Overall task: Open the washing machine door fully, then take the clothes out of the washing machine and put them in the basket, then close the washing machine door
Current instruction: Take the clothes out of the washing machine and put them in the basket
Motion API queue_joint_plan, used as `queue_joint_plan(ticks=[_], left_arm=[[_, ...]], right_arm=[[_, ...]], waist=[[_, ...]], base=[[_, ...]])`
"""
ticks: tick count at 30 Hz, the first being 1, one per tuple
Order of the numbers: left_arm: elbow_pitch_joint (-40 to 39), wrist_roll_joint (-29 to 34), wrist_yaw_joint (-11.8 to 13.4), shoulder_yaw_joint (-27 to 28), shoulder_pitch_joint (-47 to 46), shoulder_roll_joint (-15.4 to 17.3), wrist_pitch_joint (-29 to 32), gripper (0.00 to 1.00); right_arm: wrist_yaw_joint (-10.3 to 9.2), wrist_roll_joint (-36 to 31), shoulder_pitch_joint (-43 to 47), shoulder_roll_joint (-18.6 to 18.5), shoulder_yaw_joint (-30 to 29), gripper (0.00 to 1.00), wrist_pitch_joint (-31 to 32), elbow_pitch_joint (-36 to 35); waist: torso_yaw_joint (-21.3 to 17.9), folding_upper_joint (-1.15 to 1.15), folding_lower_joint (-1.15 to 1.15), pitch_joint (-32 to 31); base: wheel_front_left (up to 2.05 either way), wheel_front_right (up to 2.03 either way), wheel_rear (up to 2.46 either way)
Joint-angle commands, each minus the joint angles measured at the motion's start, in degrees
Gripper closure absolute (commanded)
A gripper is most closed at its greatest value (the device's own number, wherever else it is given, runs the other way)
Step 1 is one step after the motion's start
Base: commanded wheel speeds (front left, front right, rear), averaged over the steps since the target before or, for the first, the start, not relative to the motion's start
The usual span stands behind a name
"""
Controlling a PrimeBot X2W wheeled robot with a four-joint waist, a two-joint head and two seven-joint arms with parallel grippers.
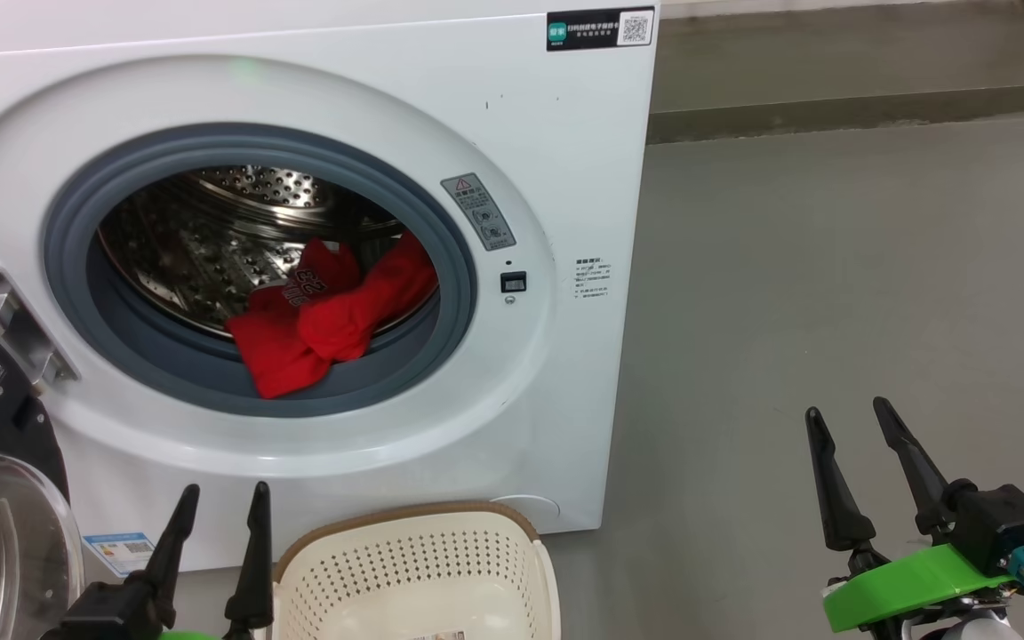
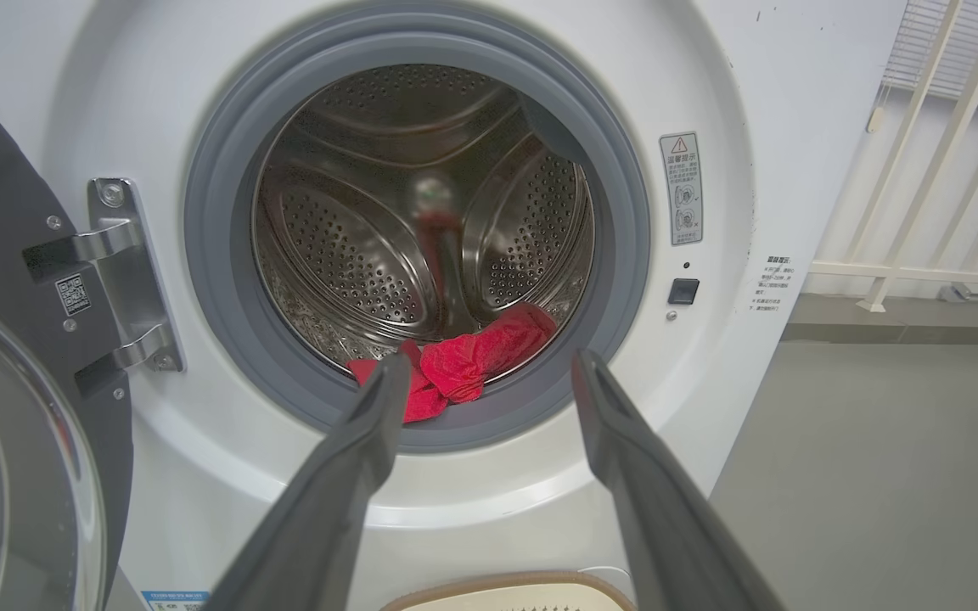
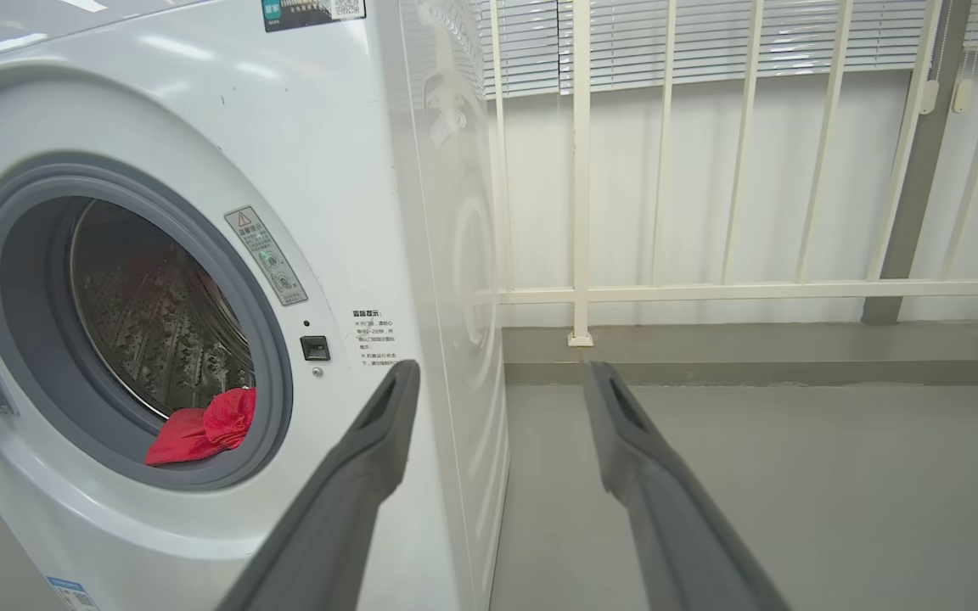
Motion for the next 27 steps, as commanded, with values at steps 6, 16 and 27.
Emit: queue_joint_plan(ticks=[6, 16, 27], left_arm=[[-0.8, 0.7, 0.2, 2.0, -2.3, 0.6, -0.7, 0.00], [-0.7, 0.9, 0.5, 2.2, -2.7, 0.4, -0.7, 0.00], [0.6, 0.0, 1.0, 2.3, -3.7, 0.3, -0.7, 0.00]], right_arm=[[0.36, 0.6, -1.1, -0.3, 1.5, 0.00, -0.4, -1.2], [0.36, 0.4, -1.1, -0.3, 1.4, 0.00, -0.4, -1.0], [0.36, 0.2, -1.3, -0.3, 1.6, 0.00, -0.4, -0.8]], waist=[[0.4, 0.00, 0.00, -0.1], [0.8, 0.00, 0.00, 0.0], [0.8, 0.00, 0.00, 0.3]], base=[[0.00, 0.00, 0.00], [0.00, 0.00, 0.00], [0.00, 0.00, 0.00]])
